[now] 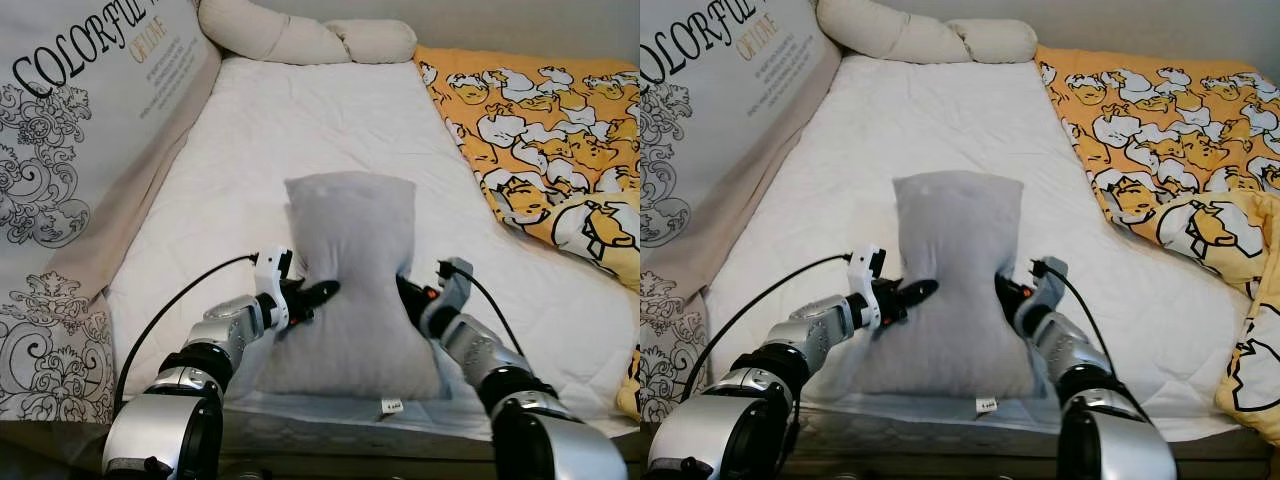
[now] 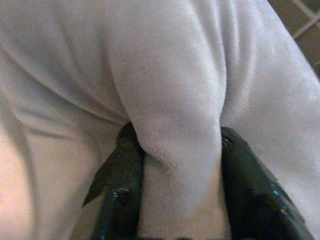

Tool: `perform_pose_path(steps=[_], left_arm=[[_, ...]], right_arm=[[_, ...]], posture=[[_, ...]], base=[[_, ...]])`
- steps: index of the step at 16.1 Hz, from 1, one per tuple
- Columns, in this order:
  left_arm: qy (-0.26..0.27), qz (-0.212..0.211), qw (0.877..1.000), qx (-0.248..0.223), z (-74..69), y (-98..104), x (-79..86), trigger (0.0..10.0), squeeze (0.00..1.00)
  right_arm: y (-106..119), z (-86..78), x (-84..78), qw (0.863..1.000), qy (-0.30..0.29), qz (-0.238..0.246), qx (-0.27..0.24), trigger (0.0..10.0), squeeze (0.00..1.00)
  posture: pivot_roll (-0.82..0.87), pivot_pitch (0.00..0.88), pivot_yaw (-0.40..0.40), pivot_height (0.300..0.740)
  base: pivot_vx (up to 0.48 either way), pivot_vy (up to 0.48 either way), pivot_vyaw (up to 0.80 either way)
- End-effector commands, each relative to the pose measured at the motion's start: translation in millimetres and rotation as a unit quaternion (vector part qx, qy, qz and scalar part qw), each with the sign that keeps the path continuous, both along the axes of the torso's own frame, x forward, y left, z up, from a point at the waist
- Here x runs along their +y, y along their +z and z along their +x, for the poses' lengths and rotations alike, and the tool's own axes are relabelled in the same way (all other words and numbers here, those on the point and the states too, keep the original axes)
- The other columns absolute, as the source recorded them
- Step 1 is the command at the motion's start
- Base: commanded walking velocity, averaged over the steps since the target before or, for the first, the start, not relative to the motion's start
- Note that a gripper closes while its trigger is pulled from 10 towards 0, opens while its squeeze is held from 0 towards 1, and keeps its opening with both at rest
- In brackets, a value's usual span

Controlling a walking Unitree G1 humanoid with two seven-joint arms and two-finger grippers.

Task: Clean up the room

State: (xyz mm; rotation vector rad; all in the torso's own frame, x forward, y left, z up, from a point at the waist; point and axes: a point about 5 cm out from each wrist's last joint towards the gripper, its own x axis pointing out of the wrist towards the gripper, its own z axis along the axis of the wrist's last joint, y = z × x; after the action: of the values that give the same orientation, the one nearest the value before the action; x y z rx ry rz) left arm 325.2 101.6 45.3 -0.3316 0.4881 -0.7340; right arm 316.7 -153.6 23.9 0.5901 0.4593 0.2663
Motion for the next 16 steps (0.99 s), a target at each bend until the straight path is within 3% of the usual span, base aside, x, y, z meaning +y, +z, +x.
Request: perform_pose_path(steps=[1,2,5,8,13,14,16], left_arm=[[0.004,0.019,0.998,-0.052,9.4,14.5,-5.1,0.0,0.0],[0.005,0.019,0.996,-0.087,14.1,25.3,-4.1,0.0,0.0],[0.021,-0.024,0.991,-0.128,17.5,44.4,-7.5,0.0,0.0],[0.021,-0.036,0.983,-0.179,9.7,62.4,-16.3,0.0,0.0],[0.082,0.06,0.956,-0.274,1.1,76.3,-3.6,0.2,0.0],[0.094,0.074,0.956,-0.267,2.2,76.8,-1.7,10.0,0.0],[0.097,0.089,0.953,-0.272,0.5,77.8,-0.1,10.0,0.0]], right_arm=[[13.9,8.1,4.4,0.999,-0.013,0.002,-0.048,0.0,0.0],[20.6,10.5,7.1,0.997,-0.015,0.008,-0.071,0.0,0.0],[39.7,11.8,14.1,0.99,-0.006,0.028,-0.137,0.0,0.0],[60.0,14.7,13.8,0.983,-0.036,-0.002,-0.182,0.0,0.0],[83.4,8.9,14.0,0.973,-0.05,-0.029,-0.223,0.0,0.0],[83.4,7.9,15.3,0.972,-0.043,-0.064,-0.222,10.0,0.0],[75.3,6.1,16.0,0.975,-0.034,-0.099,-0.195,10.0,0.0]], posture=[[0.01,0.0,-0.027,0.74],[0.01,0.0,-0.022,0.74],[0.03,0.0,-0.023,0.74],[0.05,0.0,-0.034,0.74],[0.04,0.0,-0.039,0.74],[0.05,0.0,-0.052,0.74],[0.07,0.0,-0.063,0.74]], base=[[0.0,0.0,0.0],[0.0,0.0,0.0],[0.0,0.0,0.0],[0.0,0.0,0.0],[0.0,0.0,0.0],[0.0,0.0,0.0],[0.0,0.0,0.0]])
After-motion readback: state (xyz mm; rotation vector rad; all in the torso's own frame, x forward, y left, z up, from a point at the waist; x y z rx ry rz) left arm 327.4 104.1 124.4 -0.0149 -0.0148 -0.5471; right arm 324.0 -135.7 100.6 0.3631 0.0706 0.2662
